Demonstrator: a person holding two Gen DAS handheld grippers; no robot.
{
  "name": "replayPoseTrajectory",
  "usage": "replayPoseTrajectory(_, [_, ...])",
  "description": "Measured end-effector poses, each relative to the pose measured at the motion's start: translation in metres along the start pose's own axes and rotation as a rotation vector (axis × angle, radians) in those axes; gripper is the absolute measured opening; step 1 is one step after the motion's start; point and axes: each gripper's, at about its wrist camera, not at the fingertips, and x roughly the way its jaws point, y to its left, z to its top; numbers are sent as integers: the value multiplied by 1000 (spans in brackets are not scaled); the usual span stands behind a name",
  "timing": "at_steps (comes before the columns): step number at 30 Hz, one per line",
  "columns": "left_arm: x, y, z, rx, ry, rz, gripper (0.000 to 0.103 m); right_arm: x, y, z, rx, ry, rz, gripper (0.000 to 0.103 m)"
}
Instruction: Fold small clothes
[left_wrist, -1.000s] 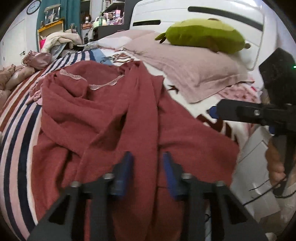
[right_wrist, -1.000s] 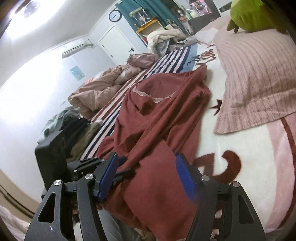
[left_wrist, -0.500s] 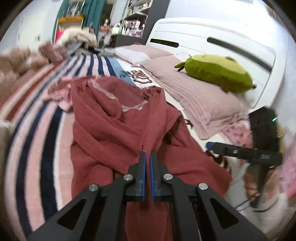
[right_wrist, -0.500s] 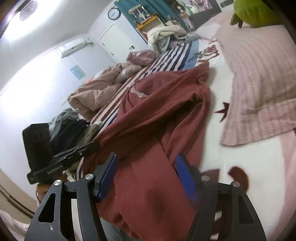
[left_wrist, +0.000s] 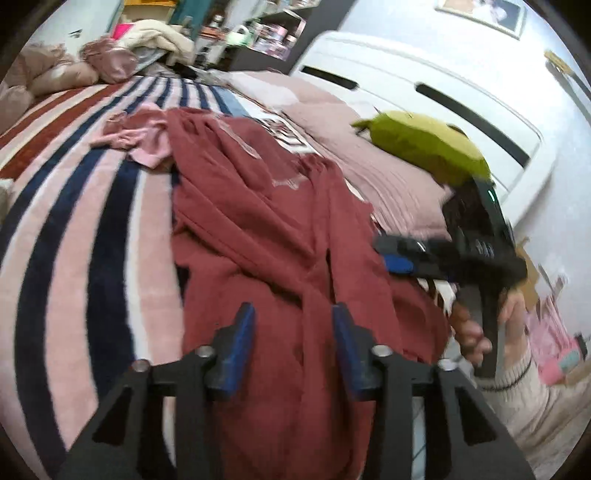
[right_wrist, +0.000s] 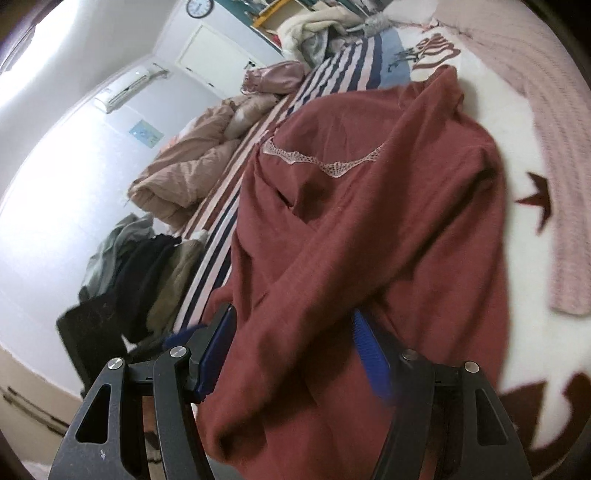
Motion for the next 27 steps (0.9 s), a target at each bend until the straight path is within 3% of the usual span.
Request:
replayPoseTrajectory(1, [4, -4, -1, 13, 14, -19, 29, 3, 1, 1, 4, -5, -15, 58])
replayPoseTrajectory(3, [15, -10, -3, 36, 34, -2, 24, 9, 3, 3, 3, -21, -98, 30])
replayPoseTrajectory(4, [19, -12, -4, 44, 44, 17, 16, 10, 2, 3, 2, -27, -131, 9])
replayPoseTrajectory(7, [29, -23, -6, 83, 60, 43, 1, 2, -5, -3, 7, -63, -165, 3])
replayPoseTrajectory(15, [0, -20, 3, 125, -36, 195, 0, -42, -13, -16, -5, -148, -243, 1])
replayPoseTrajectory(19, [0, -14, 5, 136, -26, 189, 0, -51, -15, -13, 14, -141, -206, 4])
replayPoseTrajectory(21, [3, -9, 8, 122, -20, 207, 0, -47, -17, -9, 41, -116, -174, 16])
replayPoseTrajectory(22, [3, -8, 9, 111, -24, 214, 0, -42, -17, -5, 48, -109, -160, 38])
replayPoseTrajectory(23, [1, -6, 9, 99, -31, 234, 0, -38, -17, -2, 50, -101, -150, 50])
replayPoseTrajectory(27, [-7, 4, 14, 85, -66, 360, 0, -18, -19, 11, 70, -75, -145, 50])
